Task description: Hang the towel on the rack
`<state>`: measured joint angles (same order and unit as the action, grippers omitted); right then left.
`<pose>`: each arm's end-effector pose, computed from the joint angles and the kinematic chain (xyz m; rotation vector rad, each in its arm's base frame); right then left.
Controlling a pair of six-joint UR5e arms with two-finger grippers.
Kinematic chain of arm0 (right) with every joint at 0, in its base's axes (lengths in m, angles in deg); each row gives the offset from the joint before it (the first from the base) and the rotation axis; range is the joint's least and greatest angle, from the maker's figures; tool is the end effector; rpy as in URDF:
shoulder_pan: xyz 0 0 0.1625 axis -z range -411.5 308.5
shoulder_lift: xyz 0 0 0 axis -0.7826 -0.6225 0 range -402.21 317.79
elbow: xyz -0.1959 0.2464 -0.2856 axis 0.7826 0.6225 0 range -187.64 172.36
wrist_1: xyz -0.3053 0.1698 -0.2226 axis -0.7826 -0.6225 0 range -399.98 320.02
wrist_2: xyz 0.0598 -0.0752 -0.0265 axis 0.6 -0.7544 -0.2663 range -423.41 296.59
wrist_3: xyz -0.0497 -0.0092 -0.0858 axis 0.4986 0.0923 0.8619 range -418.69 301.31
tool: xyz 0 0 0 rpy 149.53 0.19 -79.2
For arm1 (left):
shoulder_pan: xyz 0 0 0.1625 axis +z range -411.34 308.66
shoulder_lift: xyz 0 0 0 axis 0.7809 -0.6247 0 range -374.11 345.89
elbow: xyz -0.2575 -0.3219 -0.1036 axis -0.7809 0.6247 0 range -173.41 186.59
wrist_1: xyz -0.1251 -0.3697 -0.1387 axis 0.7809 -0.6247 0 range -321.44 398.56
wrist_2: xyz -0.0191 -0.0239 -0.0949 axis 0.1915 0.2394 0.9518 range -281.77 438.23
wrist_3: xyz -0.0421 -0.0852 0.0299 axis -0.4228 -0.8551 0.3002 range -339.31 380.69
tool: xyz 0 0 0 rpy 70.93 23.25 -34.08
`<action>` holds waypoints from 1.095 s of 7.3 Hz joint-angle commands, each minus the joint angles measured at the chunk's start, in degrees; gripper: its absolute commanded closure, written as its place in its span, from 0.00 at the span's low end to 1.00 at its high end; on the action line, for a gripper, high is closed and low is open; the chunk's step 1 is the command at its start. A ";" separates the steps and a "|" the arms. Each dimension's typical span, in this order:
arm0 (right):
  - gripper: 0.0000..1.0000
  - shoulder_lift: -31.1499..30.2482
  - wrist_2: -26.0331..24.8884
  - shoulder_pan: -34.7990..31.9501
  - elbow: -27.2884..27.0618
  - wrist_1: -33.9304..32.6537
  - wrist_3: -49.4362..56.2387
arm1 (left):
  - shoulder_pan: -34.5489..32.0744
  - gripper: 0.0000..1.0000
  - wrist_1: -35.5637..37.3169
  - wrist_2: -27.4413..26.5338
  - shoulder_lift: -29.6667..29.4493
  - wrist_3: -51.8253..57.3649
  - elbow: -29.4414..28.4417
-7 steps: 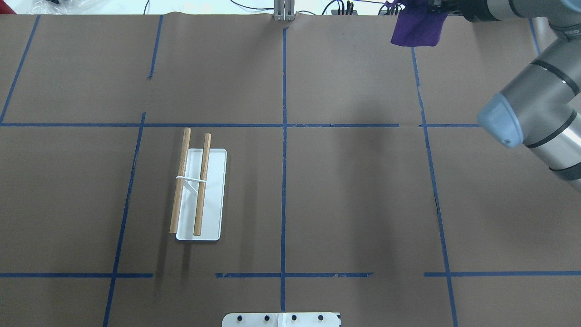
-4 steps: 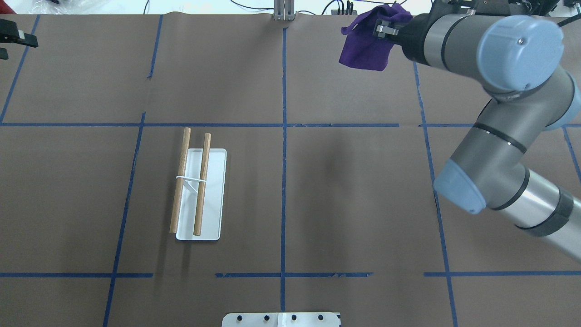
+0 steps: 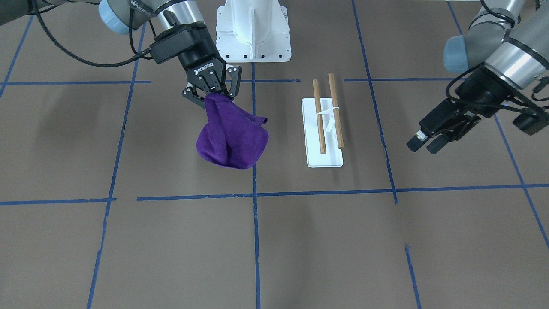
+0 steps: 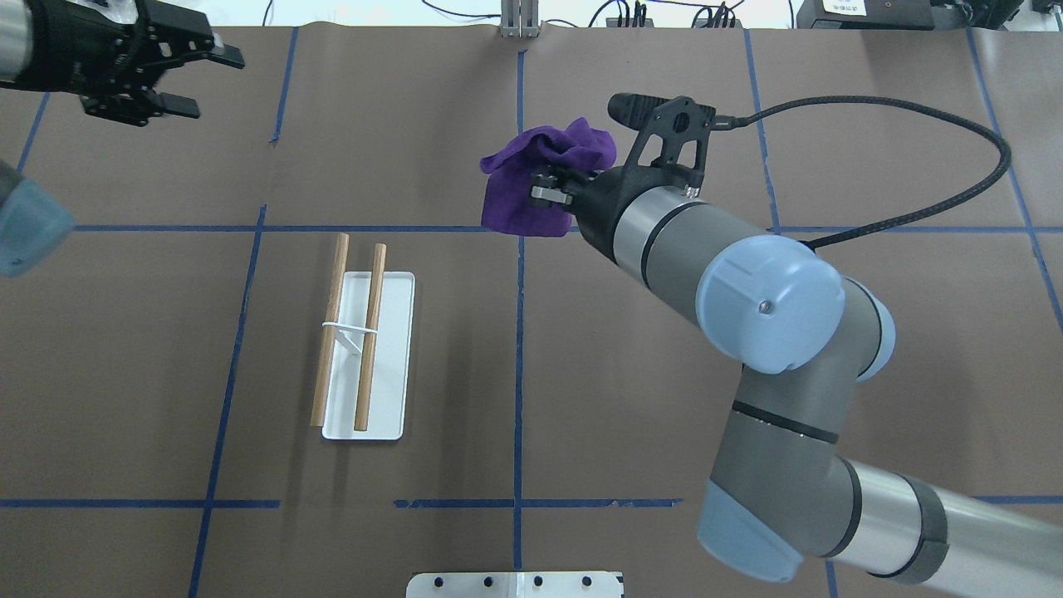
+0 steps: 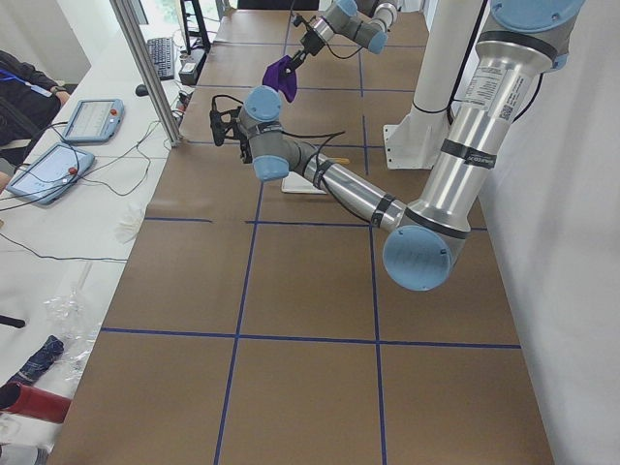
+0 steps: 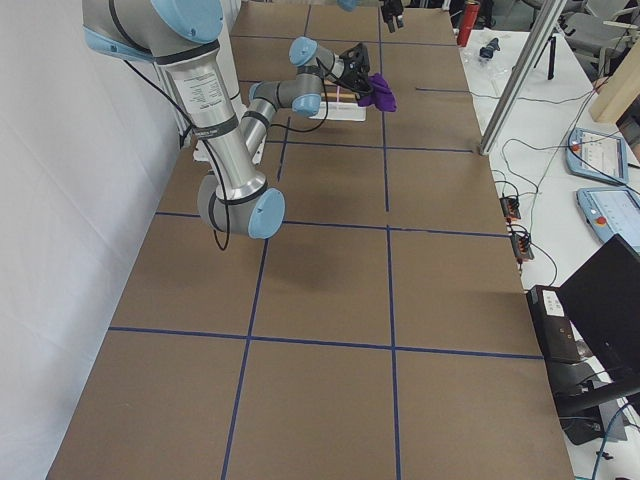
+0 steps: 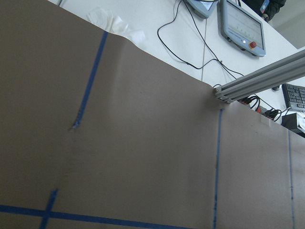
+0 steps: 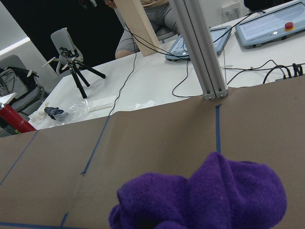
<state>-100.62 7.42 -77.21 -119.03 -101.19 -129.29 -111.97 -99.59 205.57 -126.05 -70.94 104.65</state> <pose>-0.4381 -0.3951 0.1262 0.7986 -1.2025 0.3290 0.2291 -0.5555 0.2794 0.1709 1.4117 -0.4562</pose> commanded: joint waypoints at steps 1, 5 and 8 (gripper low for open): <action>1.00 2.76 -0.78 2.94 -0.31 0.47 0.73 | 8.04 0.00 0.16 -2.28 -5.02 -6.88 0.03; 1.00 3.65 -1.13 4.00 -2.78 1.53 1.96 | 12.73 0.00 0.25 -2.19 -11.17 -14.27 -1.37; 1.00 3.65 -1.05 5.06 -2.86 2.85 2.23 | 12.73 0.00 0.25 -2.19 -13.03 -14.90 -1.99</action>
<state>-97.03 6.31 -72.42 -121.82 -98.55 -127.11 -99.27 -99.36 203.38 -138.36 -85.65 102.79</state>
